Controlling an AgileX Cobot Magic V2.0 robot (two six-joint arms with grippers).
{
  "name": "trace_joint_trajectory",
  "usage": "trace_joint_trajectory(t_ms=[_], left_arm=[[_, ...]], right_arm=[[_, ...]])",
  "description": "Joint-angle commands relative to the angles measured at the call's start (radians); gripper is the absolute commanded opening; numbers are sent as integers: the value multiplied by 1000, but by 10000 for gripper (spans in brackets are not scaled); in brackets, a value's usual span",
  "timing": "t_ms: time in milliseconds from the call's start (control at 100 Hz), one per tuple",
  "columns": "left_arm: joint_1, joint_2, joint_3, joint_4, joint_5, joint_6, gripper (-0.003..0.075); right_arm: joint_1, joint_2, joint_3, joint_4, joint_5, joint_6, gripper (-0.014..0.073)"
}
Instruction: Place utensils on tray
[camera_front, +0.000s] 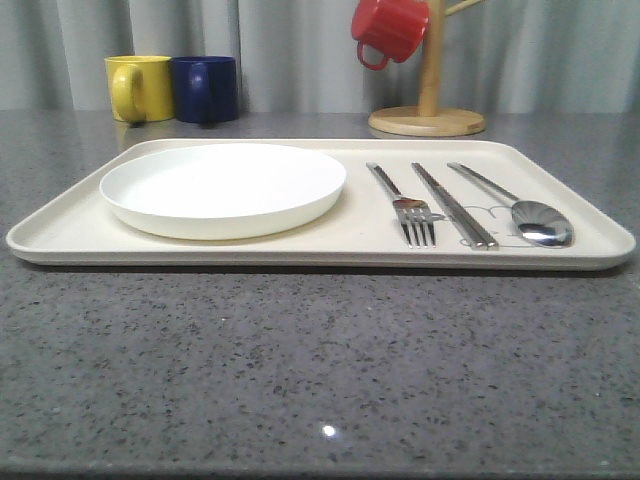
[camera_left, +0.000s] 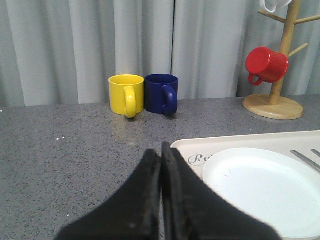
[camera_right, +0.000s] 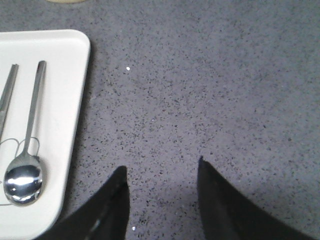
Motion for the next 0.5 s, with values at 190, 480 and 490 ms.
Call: trace_joint_trajectory(t_ms=[190, 480, 490], left_arm=[[-5, 6, -26, -6, -79, -8, -18], [-5, 6, -26, -6, -79, -8, -18], [-5, 6, -26, -6, -79, -8, -18]], right_arm=[[-7, -145, 12, -21, -153, -8, 174], [-7, -143, 12, -21, -181, -8, -77], [-7, -143, 12, -21, -183, -8, -78]])
